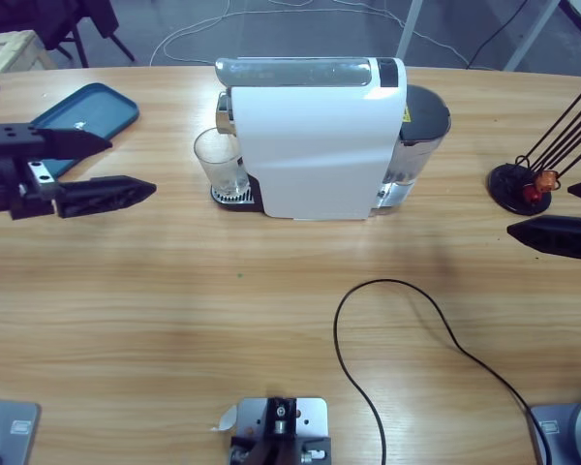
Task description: Pour coffee
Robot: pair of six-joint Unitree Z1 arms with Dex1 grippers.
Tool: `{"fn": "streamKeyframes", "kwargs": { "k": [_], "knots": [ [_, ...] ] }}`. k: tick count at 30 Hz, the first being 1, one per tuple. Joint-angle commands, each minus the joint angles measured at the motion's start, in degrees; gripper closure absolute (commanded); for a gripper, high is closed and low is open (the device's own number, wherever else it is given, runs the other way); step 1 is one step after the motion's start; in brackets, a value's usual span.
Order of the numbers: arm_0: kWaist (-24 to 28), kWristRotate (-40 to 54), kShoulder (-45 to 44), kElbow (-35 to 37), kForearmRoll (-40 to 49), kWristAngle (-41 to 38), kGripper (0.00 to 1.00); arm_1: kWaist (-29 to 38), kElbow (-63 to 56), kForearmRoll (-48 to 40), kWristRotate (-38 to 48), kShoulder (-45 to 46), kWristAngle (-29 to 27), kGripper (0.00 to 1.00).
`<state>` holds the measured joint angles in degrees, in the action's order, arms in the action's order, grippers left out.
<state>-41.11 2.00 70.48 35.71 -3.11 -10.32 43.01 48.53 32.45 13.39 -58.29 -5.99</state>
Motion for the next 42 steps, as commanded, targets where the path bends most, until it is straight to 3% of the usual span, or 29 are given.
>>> {"fn": "streamKeyframes", "kwargs": {
  "k": [1, 42],
  "knots": [
    [-0.6, 0.9, 1.0, -3.0, 0.2, -0.1, 0.0, 0.6, -3.2, -1.5, -0.8, 0.7, -0.2, 0.0],
    [-0.6, 2.8, 1.6, -4.4, 0.2, -1.0, 0.0, 0.7, -6.1, -4.5, -0.8, 1.2, 0.9, 0.0]
  ]
}}
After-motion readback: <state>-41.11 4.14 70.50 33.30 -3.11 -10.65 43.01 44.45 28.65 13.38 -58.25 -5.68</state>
